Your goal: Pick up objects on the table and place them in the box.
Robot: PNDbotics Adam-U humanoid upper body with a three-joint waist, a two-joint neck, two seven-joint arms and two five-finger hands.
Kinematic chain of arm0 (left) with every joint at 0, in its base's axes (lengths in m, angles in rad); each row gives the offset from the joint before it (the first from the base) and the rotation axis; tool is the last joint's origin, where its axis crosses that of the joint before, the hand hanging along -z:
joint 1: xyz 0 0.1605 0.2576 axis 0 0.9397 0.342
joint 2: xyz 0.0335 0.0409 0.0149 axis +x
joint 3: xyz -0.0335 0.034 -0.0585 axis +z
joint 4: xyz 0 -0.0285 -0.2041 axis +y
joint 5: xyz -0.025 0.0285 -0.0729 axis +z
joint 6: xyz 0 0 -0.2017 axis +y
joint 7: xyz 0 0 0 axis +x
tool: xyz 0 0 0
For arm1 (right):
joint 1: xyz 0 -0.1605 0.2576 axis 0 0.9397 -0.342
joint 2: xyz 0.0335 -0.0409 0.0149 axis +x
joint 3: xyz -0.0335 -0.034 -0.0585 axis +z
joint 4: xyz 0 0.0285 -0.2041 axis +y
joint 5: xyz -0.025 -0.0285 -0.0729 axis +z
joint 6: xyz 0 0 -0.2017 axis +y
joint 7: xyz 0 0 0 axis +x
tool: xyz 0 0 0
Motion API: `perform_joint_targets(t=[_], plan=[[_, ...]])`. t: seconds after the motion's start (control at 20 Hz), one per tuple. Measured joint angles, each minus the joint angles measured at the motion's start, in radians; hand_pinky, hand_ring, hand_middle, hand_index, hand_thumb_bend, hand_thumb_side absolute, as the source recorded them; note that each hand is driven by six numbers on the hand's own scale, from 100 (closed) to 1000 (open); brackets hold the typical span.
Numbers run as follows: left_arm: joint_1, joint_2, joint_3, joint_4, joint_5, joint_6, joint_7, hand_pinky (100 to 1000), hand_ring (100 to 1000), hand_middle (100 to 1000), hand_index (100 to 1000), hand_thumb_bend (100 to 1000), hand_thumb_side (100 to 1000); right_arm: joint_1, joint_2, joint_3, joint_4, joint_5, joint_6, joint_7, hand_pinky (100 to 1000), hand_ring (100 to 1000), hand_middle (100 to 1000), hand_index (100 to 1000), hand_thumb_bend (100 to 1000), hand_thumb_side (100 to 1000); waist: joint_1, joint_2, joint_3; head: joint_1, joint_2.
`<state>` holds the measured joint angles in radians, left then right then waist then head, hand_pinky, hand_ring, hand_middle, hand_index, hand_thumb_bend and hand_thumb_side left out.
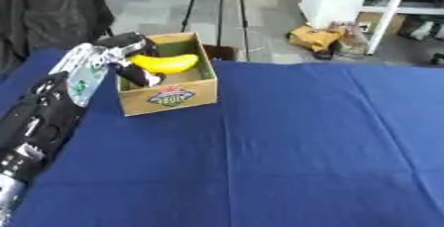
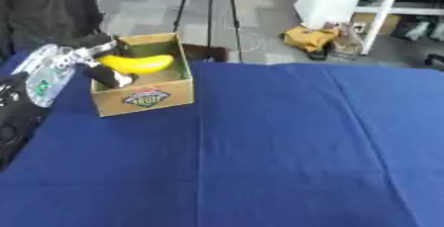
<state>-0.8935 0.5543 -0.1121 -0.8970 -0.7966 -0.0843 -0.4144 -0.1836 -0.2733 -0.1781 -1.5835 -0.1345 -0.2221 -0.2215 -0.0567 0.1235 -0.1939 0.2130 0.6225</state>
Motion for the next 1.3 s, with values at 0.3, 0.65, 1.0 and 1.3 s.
perform_joint_targets(t=[0.3, 0.65, 1.0, 1.3], plan=[[-0.033, -0.038, 0.024, 0.108, -0.055, -0.028, 0.057, 636, 599, 568, 707, 358, 334, 0.000, 0.009, 0.003, 0.000, -0.005, -0.001, 0.007, 671, 622, 639, 728, 100, 641, -0.007, 0.006, -0.016, 0.005, -0.009], [-0.040, -0.053, 0.025, 0.132, -0.122, -0.059, 0.098, 744, 798, 776, 860, 774, 477, -0.001, 0.017, 0.006, 0.001, -0.008, -0.001, 0.011, 671, 622, 639, 728, 100, 641, -0.007, 0.009, -0.022, 0.011, -0.009], [-0.038, -0.053, 0.033, 0.118, -0.144, -0.063, 0.141, 742, 803, 780, 864, 796, 524, -0.001, 0.017, 0.006, 0.005, -0.008, -0.001, 0.011, 671, 622, 638, 728, 100, 641, -0.007, 0.010, -0.023, 0.012, -0.009], [-0.004, -0.019, 0.036, -0.055, -0.020, -0.065, 0.204, 720, 779, 749, 848, 703, 512, 0.000, 0.017, 0.005, 0.005, -0.008, -0.002, 0.011, 671, 622, 638, 728, 100, 641, -0.001, 0.012, -0.017, 0.006, -0.010]])
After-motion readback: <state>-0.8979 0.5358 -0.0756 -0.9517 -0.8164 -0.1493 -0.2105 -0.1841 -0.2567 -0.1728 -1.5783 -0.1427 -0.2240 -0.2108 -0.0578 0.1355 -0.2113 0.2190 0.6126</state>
